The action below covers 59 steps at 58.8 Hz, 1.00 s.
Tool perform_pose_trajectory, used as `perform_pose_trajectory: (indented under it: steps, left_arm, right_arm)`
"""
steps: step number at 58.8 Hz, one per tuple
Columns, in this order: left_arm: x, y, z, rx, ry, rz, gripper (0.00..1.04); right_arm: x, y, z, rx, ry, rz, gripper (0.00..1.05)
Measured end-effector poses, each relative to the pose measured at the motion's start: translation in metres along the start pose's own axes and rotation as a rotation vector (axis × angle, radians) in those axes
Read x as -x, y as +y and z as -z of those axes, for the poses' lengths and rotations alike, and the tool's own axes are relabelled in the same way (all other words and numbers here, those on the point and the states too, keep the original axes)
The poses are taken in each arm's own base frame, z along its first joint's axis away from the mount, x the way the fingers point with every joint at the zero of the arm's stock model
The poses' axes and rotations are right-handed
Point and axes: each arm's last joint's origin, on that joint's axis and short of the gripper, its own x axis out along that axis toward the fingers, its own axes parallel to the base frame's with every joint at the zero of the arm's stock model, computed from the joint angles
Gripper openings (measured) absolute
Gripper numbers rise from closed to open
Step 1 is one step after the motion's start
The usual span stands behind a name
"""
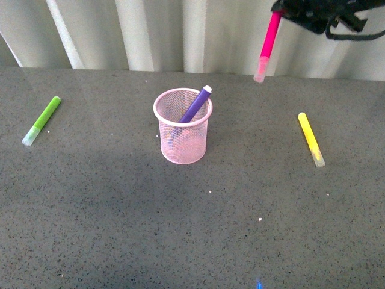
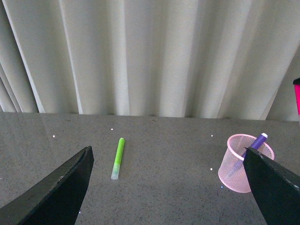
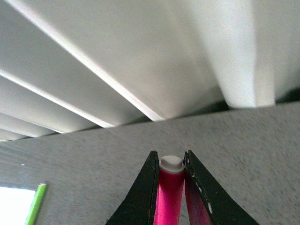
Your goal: Insert purple and pink pens into pink cup
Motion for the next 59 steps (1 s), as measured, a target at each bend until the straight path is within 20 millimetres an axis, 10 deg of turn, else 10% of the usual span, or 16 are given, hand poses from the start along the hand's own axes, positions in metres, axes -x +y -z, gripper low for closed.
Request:
perform_pose_trajectory:
  steps: [13, 35, 59]
  left_arm:
    - [0.0, 0.0, 0.0, 0.0, 0.0, 0.0, 0.98]
    - [0.0, 0.0, 0.0, 0.0, 0.0, 0.0, 0.98]
    - [0.0, 0.0, 0.0, 0.0, 0.0, 0.0, 0.98]
  right_arm:
    - [0.028, 0.038, 0.012, 0.179, -0.197, -0.196, 0.11]
    - [0.01, 0.104, 0.079, 0.458, -0.24, -0.397, 0.11]
    - [-0.015, 0.095, 0.109, 0.538, -0.205, -0.361, 0.11]
